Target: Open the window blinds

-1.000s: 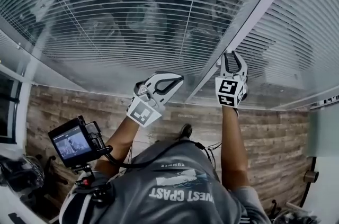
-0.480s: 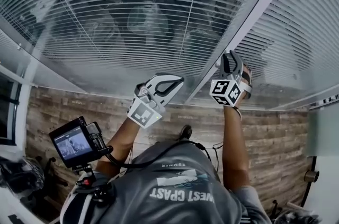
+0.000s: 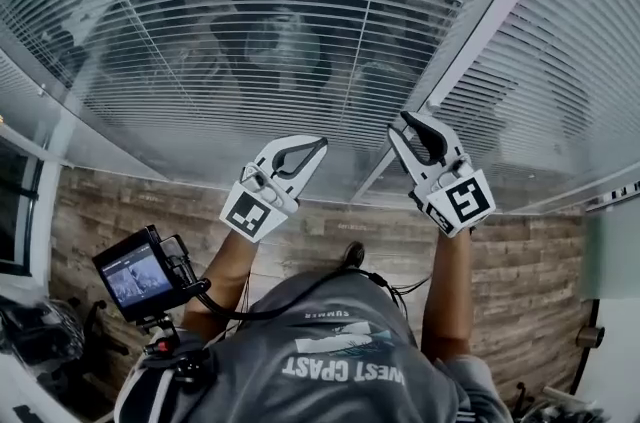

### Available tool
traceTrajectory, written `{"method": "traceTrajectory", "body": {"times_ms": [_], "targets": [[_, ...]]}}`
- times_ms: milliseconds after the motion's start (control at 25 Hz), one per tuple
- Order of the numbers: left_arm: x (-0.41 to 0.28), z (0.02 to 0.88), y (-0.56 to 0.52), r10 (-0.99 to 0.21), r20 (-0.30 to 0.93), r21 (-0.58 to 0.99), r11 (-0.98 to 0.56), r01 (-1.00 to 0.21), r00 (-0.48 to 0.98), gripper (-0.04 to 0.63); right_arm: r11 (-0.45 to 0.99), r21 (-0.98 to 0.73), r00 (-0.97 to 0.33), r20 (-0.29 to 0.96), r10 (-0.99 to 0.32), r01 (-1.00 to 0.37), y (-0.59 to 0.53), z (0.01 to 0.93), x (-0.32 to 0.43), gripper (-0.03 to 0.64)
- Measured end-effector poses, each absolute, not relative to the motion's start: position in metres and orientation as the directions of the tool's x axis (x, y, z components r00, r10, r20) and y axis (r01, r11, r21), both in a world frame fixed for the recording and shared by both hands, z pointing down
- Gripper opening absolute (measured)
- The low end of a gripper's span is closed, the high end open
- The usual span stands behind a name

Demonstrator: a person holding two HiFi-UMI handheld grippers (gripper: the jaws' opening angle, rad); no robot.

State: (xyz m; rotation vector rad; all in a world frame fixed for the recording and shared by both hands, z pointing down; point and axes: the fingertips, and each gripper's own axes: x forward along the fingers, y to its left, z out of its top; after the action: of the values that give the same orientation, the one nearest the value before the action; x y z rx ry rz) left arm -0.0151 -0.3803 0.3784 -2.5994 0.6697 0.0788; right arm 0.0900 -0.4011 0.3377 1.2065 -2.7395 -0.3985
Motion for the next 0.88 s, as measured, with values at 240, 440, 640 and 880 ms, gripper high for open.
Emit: {"method": "traceTrajectory", "body": {"times_ms": [240, 440, 640, 880], "targets": [[-0.031, 0.372, -0.383, -0.494, -0.204, -0.282, -0.797, -0.534, 0.845, 0.0, 0.713, 0.39, -0.772, 0.008, -0.636, -0.583, -0.371, 0.333, 0.056, 0.029], [-0.04, 0.371, -0.366, -0.481, -0.2, -0.29, -0.803, -0.52, 0.854, 0.0, 0.696, 0.389, -0.755, 0.002, -0.656, -0.604, -0.356, 0.329, 0.048, 0.005], [-0.056, 0.366, -0.336, -0.464, -0.195, -0.306, -0.808, -0.503, 0.864, 0.0, 0.671, 0.387, -0.728, 0.0, -0.686, -0.633, -0.324, 0.326, 0.037, 0.003], [-0.053, 0.358, -0.307, -0.454, -0.188, -0.303, -0.816, -0.492, 0.871, 0.0, 0.655, 0.37, -0.709, -0.014, -0.705, -0.659, -0.288, 0.316, 0.043, 0.003]]}}
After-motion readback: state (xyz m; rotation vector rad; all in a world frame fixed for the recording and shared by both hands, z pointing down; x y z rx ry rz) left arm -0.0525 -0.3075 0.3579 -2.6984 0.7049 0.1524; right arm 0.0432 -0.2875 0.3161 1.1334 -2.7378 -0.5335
